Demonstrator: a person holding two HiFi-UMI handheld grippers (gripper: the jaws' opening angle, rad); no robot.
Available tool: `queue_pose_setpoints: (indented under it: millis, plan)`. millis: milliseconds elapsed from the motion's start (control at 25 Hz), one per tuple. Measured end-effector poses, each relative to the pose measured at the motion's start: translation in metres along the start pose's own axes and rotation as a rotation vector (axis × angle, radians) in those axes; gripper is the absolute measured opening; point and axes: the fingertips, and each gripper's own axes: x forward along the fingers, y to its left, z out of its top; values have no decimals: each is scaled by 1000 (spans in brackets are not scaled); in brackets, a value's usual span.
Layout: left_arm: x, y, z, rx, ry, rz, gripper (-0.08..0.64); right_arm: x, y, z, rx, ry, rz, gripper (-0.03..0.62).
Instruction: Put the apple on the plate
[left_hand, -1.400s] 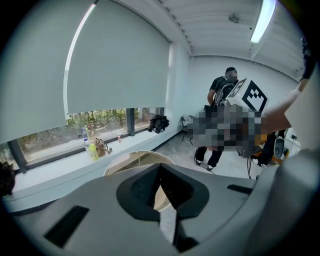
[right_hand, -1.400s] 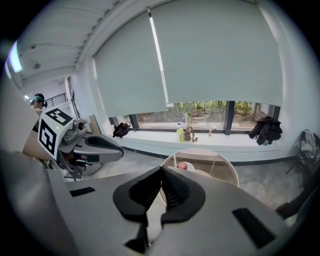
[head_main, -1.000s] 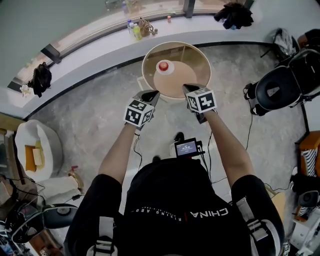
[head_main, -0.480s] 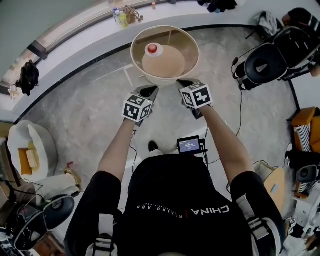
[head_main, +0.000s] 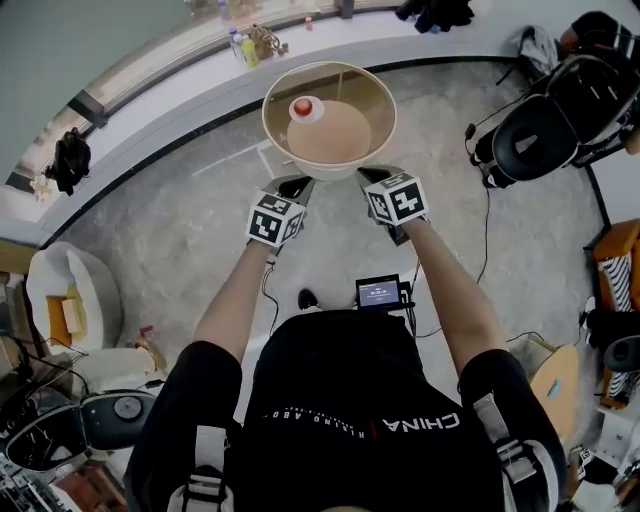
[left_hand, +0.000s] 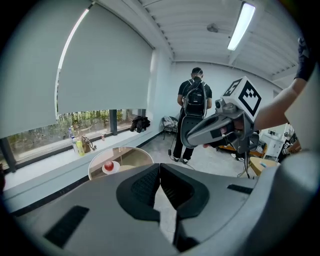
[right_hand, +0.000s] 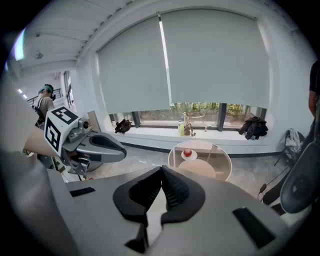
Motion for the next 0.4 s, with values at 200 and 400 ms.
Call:
queue_pose_setpoints:
  millis: [200, 400]
  plan:
    - [7, -7, 19, 15, 8, 22, 18, -10, -15, 14, -20, -30, 15, 28]
    - [38, -11, 47, 15, 17, 32, 18, -9, -50, 23, -28, -18, 35, 28]
